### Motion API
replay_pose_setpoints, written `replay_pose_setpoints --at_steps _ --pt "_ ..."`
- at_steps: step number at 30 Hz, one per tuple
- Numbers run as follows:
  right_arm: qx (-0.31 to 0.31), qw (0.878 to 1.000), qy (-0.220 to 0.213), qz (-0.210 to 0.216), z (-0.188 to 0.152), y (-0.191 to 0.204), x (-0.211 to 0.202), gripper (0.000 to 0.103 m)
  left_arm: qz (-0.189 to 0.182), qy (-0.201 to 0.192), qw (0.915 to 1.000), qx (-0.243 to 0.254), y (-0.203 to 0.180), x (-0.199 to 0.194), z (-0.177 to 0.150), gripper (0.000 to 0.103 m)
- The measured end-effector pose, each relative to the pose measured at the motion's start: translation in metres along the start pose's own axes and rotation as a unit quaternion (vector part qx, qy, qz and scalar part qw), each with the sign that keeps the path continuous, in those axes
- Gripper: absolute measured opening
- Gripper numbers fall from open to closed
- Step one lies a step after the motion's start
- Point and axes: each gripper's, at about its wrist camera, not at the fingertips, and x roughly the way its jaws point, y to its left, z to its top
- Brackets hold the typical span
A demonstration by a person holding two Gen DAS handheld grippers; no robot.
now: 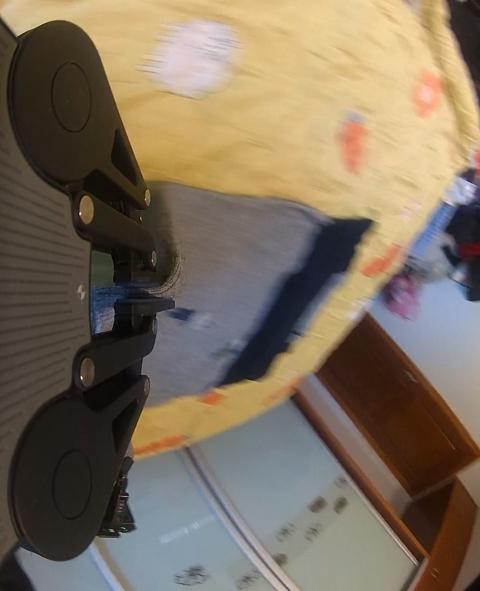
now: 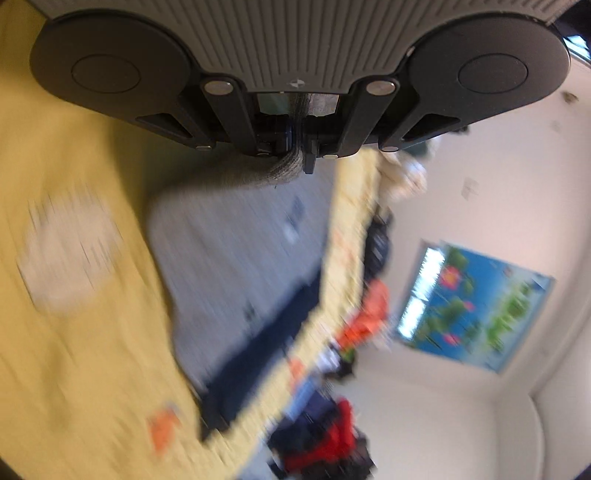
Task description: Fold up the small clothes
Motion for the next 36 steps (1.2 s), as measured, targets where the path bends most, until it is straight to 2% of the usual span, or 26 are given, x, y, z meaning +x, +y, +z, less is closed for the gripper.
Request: replay_pose_setpoints --at_steps 4,6,12,15,18,24,27,28,29,30,31,32,33,34,35,36 --pt "0.001 0.997 -0.062 0.037 0.062 0.002 0.024 0.009 -0.003 -0.043 0.9990 0.012 -0.012 0.033 0.062 0.005" --pt "0.011 0.995 -0.086 0.041 0.095 -0.004 0.043 0.009 -0.005 -0.055 0.9984 0.012 -0.015 0.057 0.093 0.005" --pt "0.043 0.993 -0.107 0.023 0.185 -0.039 0.105 0.009 0.011 -0.062 0.9979 0.017 -0.018 0.134 0.175 0.005" --pt "0.065 0.991 -0.117 0.010 0.224 -0.062 0.131 0.009 0.032 -0.060 0.9975 0.018 -0.012 0.176 0.208 0.005" --pt "0.086 0.989 -0.124 -0.001 0.257 -0.086 0.157 0.009 0.057 -0.054 0.9969 0.005 0.007 0.217 0.233 0.005" --pt "0.085 0.989 -0.111 -0.038 0.293 -0.111 0.205 0.009 0.106 -0.053 0.9927 -0.021 0.043 0.281 0.261 0.005" --pt "0.077 0.986 -0.125 -0.080 0.301 -0.118 0.218 0.018 0.123 -0.057 0.9899 -0.042 0.057 0.301 0.269 0.007" --pt "0.080 0.984 -0.129 -0.092 0.301 -0.119 0.220 0.029 0.120 -0.035 0.9901 -0.063 0.063 0.307 0.272 0.014" --pt "0.079 0.983 -0.138 -0.087 0.299 -0.119 0.220 0.033 0.119 -0.011 0.9888 -0.089 0.069 0.312 0.274 0.023" --pt "0.077 0.982 -0.149 -0.086 0.296 -0.116 0.217 0.038 0.114 -0.013 0.9874 -0.109 0.073 0.309 0.272 0.024" --pt "0.074 0.980 -0.162 -0.088 0.291 -0.111 0.213 0.054 0.111 -0.038 0.9866 -0.114 0.072 0.299 0.269 0.028" --pt "0.065 0.979 -0.173 -0.088 0.286 -0.104 0.206 0.076 0.115 -0.069 0.9849 -0.109 0.068 0.284 0.266 0.046" --pt "0.053 0.978 -0.181 -0.085 0.279 -0.097 0.198 0.085 0.120 -0.098 0.9823 -0.106 0.063 0.267 0.261 0.065" --pt "0.038 0.978 -0.189 -0.082 0.271 -0.090 0.188 0.091 0.122 -0.128 0.9785 -0.106 0.057 0.248 0.253 0.099" --pt "0.023 0.978 -0.192 -0.079 0.262 -0.083 0.176 0.091 0.119 -0.162 0.9737 -0.107 0.051 0.228 0.241 0.103" --pt "0.012 0.978 -0.192 -0.077 0.251 -0.077 0.164 0.091 0.112 -0.187 0.9702 -0.106 0.045 0.210 0.226 0.103"
